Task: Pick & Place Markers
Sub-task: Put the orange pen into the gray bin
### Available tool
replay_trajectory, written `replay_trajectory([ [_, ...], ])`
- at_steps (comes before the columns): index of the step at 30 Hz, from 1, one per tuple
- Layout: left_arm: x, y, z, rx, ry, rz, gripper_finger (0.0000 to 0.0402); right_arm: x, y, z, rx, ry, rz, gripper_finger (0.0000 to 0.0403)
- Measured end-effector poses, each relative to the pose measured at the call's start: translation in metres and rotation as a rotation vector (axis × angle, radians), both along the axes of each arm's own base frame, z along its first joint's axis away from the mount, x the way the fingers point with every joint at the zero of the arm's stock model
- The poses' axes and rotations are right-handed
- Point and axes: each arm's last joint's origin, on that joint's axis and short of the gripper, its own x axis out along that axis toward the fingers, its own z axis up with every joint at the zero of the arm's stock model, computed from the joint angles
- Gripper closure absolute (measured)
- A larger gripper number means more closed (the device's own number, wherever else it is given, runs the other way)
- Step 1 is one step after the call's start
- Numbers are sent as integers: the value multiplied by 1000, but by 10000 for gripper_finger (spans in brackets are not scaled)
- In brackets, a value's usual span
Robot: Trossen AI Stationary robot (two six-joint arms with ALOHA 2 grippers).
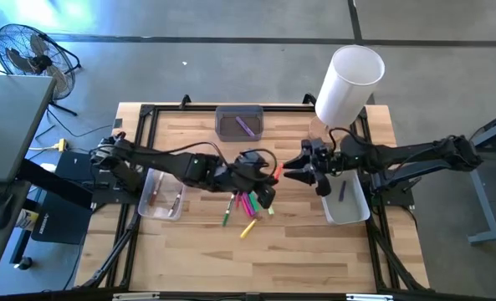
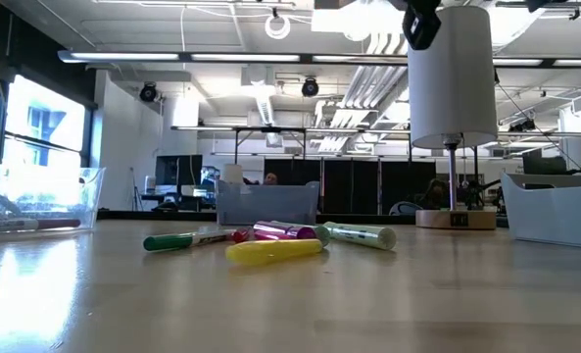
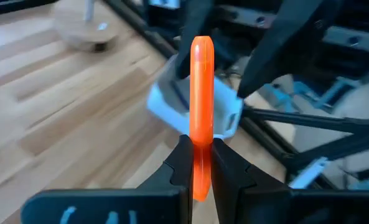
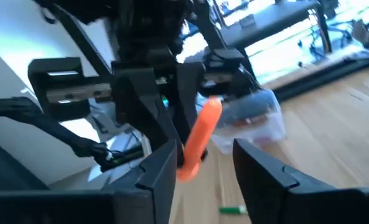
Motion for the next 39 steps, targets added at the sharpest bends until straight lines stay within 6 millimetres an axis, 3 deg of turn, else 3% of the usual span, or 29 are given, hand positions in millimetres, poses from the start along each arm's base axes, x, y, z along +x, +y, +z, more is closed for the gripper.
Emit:
replay_trajectory([
  [9, 13, 13, 2, -26, -72, -83, 375, 2, 5, 4, -43, -65, 7, 252],
  [13, 14, 16, 3, -30, -78, -88, 375, 2, 5, 4, -71, -68, 3, 292],
  [18, 14, 15, 4, 10, -80, -105, 375, 2, 4, 6, -116, -94, 5, 373],
  [39, 16, 15, -4, 74, -28, -123, 374, 2, 1, -3, -134, 0, -10, 371],
])
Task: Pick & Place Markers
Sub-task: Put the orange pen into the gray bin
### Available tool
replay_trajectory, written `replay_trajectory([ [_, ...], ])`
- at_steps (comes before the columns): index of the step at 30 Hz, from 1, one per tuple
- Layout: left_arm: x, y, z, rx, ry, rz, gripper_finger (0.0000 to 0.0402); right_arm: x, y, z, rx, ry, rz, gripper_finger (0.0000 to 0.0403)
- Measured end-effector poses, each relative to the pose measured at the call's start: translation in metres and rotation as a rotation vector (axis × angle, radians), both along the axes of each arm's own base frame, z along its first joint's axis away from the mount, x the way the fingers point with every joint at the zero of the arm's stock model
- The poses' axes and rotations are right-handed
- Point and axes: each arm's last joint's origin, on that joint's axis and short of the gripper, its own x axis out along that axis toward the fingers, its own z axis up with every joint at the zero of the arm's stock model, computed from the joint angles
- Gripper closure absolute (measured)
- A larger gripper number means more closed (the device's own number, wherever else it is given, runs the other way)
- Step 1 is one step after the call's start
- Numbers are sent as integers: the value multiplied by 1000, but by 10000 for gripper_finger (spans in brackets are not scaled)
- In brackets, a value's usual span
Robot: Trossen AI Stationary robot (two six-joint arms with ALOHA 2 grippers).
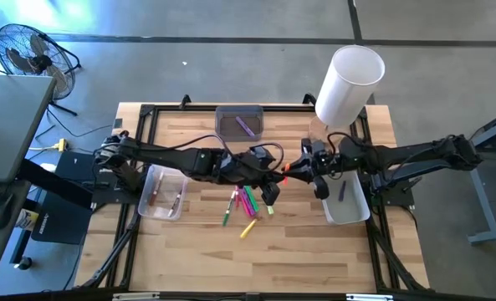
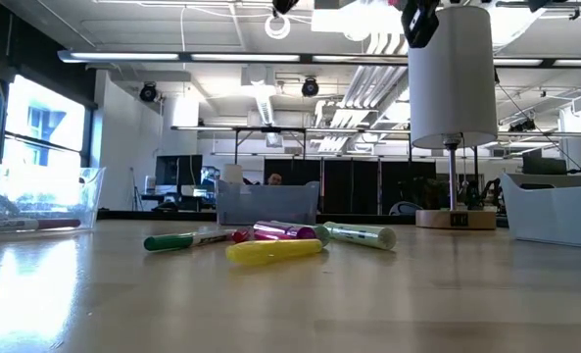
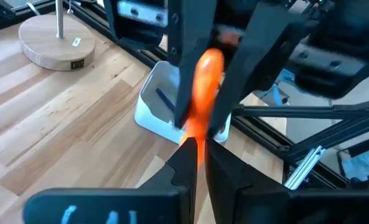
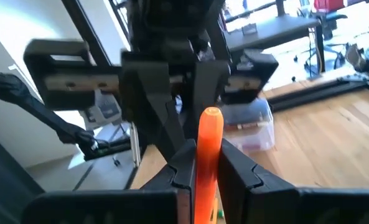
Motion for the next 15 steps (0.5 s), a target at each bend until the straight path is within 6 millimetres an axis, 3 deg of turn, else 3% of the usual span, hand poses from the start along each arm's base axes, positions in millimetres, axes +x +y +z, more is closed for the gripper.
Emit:
replay_trajectory([
  [7, -1, 15, -6, 8, 77, 9, 331, -9, -2, -15, 24, 191, -74, 372],
  [11, -8, 23, -16, 6, 194, 86, 301, -27, -3, -26, 16, 365, -215, 372],
  [15, -27, 29, -22, 7, 353, 186, 294, -49, 2, -35, 31, 534, -367, 372],
])
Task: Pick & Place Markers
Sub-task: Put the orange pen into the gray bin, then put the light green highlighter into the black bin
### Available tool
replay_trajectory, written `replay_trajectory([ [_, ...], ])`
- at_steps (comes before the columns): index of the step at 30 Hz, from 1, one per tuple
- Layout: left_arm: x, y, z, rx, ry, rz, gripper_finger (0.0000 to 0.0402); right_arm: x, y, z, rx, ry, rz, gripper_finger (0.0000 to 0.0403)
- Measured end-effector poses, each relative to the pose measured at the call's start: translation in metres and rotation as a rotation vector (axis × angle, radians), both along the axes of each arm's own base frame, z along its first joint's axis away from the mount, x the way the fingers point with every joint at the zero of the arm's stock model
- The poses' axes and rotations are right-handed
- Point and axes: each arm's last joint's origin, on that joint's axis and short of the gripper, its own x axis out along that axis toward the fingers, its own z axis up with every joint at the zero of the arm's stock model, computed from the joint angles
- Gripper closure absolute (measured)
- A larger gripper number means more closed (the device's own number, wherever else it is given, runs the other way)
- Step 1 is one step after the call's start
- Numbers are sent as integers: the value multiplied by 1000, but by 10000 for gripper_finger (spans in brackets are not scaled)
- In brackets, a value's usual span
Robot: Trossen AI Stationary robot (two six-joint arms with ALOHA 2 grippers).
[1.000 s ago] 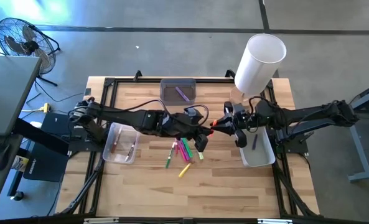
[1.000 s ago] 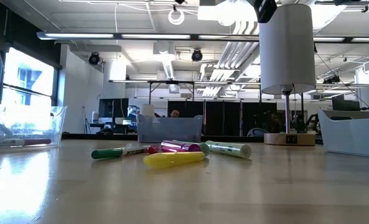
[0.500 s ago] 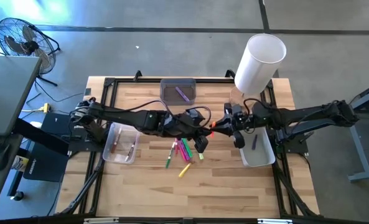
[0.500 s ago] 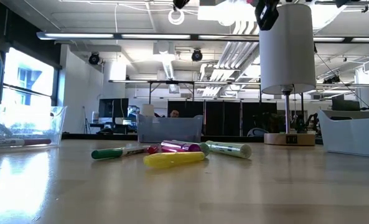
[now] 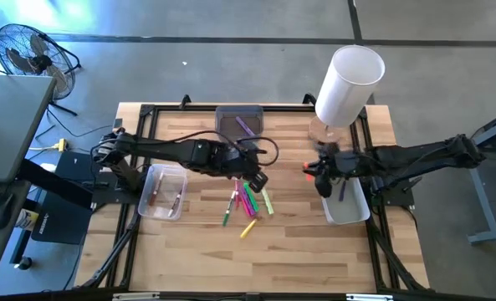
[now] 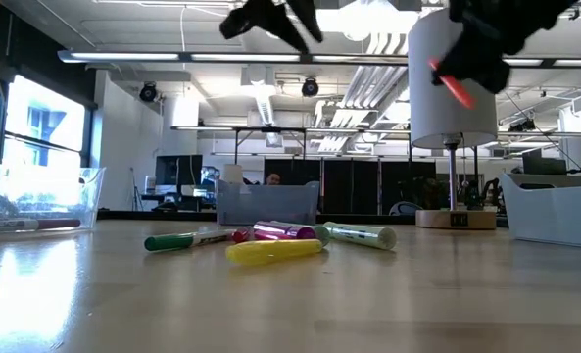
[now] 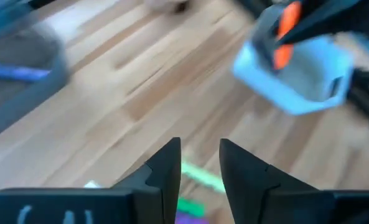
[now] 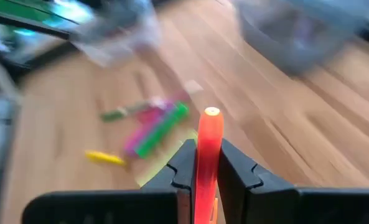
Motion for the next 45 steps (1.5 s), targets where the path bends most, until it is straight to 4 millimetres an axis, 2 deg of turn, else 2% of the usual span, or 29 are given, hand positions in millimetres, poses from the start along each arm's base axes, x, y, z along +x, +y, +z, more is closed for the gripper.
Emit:
replay_trajectory([
  [3, -6, 1, -10, 18, 91, 15, 293, -14, 4, -6, 43, 140, -129, 372],
  [8, -7, -1, -31, -2, 163, -60, 293, -29, 10, -27, 183, 410, -308, 372],
  [14, -10, -2, -52, -39, 238, -119, 293, -28, 19, -47, 289, 654, -446, 371],
  [20, -12, -4, -55, -39, 271, -157, 293, -21, 24, -60, 355, 762, -517, 303],
  [23, -14, -6, -56, -28, 298, -189, 293, -19, 24, -62, 365, 773, -538, 282],
  [27, -15, -10, -54, 39, 307, -224, 293, -19, 24, -60, 363, 750, -539, 280],
  [31, -28, -10, -51, 45, 231, -253, 293, -20, 22, -48, 381, 646, -523, 303],
  [36, -57, -7, -76, -21, 122, -266, 293, -21, 18, -18, 345, 386, -498, 356],
  [39, -80, -4, -85, -48, 76, -240, 293, -19, 15, -2, 258, 211, -419, 392],
  [41, -82, -4, -87, -83, -9, -208, 293, -15, 13, 8, 207, 119, -339, 399],
  [43, -86, -3, -92, -95, -8, -192, 293, -10, 10, 17, 185, 46, -220, 399],
  [45, -80, -5, -87, -94, -83, -200, 293, -5, 6, 25, 152, -9, -123, 402],
])
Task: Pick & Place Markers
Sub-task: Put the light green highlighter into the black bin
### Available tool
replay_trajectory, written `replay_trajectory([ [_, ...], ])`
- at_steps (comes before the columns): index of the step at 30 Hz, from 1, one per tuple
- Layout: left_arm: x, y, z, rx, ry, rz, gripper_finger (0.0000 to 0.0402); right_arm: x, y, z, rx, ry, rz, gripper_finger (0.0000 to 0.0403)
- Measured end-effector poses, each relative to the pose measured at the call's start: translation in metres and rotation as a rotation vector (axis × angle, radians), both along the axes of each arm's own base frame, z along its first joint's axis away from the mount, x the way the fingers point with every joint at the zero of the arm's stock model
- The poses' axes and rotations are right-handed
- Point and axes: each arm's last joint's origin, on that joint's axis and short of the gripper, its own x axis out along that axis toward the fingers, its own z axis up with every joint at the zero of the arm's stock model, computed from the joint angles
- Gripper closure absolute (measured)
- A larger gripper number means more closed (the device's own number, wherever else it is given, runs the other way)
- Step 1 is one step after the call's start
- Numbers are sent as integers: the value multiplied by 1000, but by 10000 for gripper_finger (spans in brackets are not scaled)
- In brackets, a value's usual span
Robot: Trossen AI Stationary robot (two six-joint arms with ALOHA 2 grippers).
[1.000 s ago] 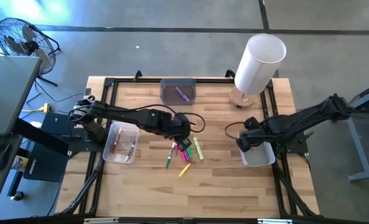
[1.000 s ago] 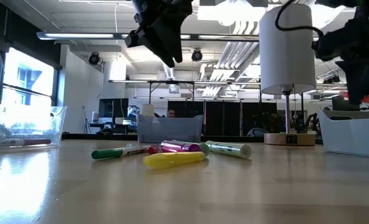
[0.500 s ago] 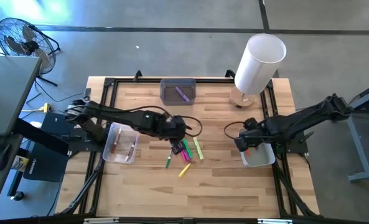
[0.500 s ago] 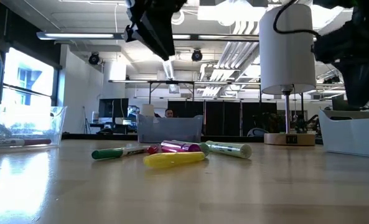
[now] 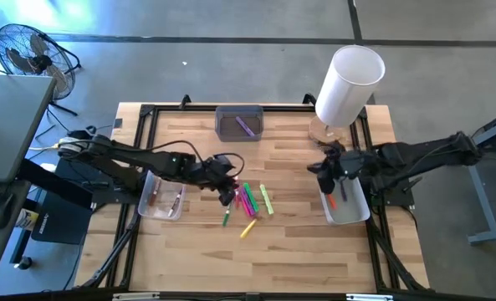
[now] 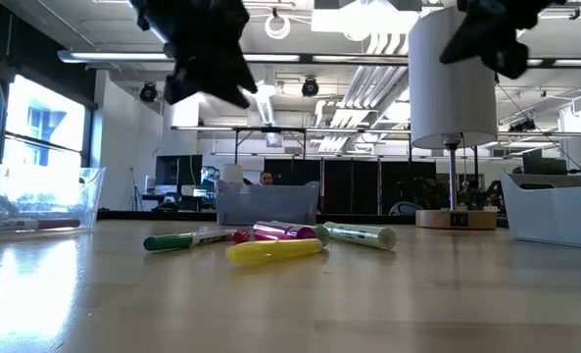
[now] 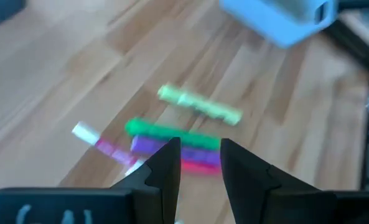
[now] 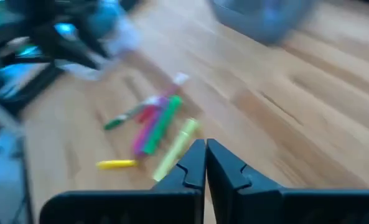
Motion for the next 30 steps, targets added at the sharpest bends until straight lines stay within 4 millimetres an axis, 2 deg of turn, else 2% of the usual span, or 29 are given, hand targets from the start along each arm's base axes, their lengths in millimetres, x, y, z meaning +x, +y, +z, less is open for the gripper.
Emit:
replay_trajectory([
  [4, 9, -4, 6, 9, -107, 14, 293, 9, -11, 10, -101, -90, 136, 402],
  [9, 19, -3, -4, 24, -120, 94, 293, 19, -26, 13, -197, -201, 302, 403],
  [15, 29, -5, -14, -14, -75, 145, 293, 19, -43, -13, -194, -318, 395, 403],
  [20, 45, -11, -4, -2, 70, 193, 293, 13, -55, -35, -130, -308, 443, 403],
  [23, 53, -13, -7, -22, 195, 260, 293, 10, -61, -43, -100, -301, 462, 403],
  [28, 71, -15, -2, -44, 205, 273, 293, 6, -66, -48, -94, -288, 463, 403],
  [30, 71, -15, -2, -41, 226, 270, 293, 7, -68, -50, -90, -276, 453, 403],
])
